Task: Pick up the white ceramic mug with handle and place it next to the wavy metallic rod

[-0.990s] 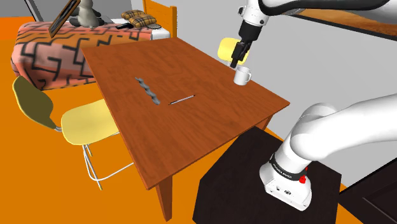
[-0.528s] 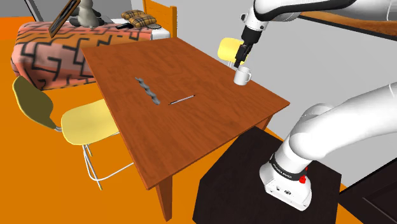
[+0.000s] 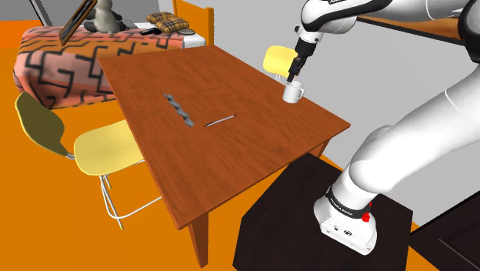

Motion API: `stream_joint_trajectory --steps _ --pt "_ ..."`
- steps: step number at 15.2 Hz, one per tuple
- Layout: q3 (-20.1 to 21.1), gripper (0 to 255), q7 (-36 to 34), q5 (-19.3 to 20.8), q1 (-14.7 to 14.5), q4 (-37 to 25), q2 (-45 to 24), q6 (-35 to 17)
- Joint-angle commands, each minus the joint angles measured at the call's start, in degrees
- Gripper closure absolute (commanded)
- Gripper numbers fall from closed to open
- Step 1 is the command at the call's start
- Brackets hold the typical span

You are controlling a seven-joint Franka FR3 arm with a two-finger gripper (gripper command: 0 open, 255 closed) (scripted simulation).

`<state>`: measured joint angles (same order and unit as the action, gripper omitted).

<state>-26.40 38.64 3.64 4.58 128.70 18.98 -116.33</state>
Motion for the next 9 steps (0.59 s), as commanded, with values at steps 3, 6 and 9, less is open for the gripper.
stream_joint_trajectory --steps 3,6,9 --pt "-4.61 0 6.87 -3.67 -0.12 -5.14 -8.67 -2.47" --pt "-7.41 0 12.45 -7.71 0.43 -9.62 -15.45 -3.30" --pt "-9.27 0 18.17 -12.64 1.94 -14.84 -22.75 -3.34"
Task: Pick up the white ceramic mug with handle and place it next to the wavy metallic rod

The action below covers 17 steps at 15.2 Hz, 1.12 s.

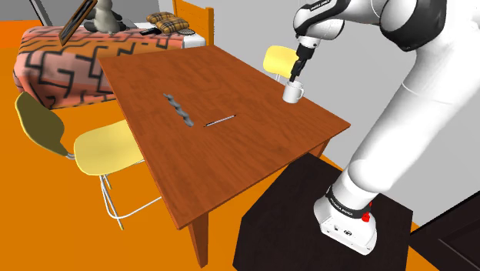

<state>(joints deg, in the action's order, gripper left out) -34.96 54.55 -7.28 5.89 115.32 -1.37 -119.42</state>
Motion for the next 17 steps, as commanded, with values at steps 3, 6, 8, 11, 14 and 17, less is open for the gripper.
stream_joint_trajectory --steps 3,6,8,11,14,17 --pt "-1.32 0 7.56 -6.83 3.42 -7.46 -9.94 0.56" --pt "-0.90 0 11.91 -11.41 7.20 -14.28 -17.41 2.07" --pt "-0.18 0 14.16 -13.97 10.13 -19.34 -22.31 3.39" --pt "1.16 0 16.59 -17.13 14.80 -27.86 -29.67 5.81" --pt "2.33 0 17.66 -18.96 18.50 -35.12 -35.27 8.00" --pt "2.73 0 18.00 -19.47 18.47 -34.13 -36.10 6.27"
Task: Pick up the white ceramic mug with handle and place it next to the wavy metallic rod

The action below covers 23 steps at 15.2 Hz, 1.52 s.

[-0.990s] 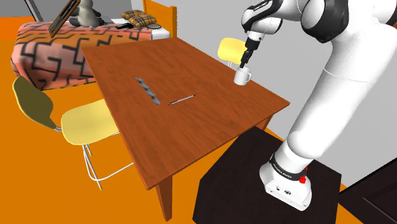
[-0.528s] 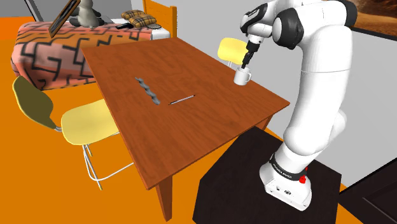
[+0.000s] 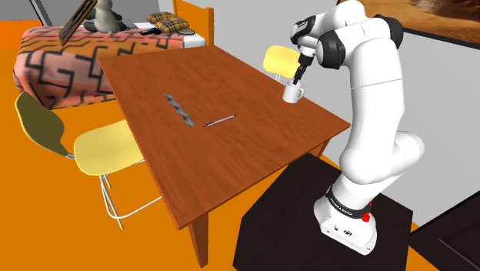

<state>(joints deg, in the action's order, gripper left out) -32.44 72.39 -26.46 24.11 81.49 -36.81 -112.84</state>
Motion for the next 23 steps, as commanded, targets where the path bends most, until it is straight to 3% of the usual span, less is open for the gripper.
stream_joint_trajectory --steps 1,12,13,23 --pt "0.33 0 0.28 -0.47 0.25 0.00 -0.95 -0.88" --pt "0.83 0 0.70 -1.16 0.27 0.94 -2.08 -2.83" --pt "0.83 255 0.70 -1.16 0.27 0.94 -2.08 -2.83" --pt "0.70 255 0.53 -0.97 0.24 0.66 -1.78 -2.28"
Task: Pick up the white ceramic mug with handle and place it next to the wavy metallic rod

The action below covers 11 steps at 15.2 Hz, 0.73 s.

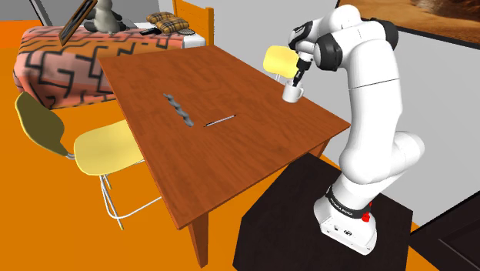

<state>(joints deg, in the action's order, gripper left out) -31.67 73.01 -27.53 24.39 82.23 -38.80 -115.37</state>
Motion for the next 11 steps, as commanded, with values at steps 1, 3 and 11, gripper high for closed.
stream_joint_trajectory --steps 1,3,11 --pt "-0.20 255 -0.25 0.30 -0.08 -0.38 0.51 0.81" --pt "-0.44 255 -0.58 0.67 -0.11 -1.06 1.06 1.95" --pt "-1.24 255 -1.86 2.00 -0.01 -4.41 2.90 6.79"
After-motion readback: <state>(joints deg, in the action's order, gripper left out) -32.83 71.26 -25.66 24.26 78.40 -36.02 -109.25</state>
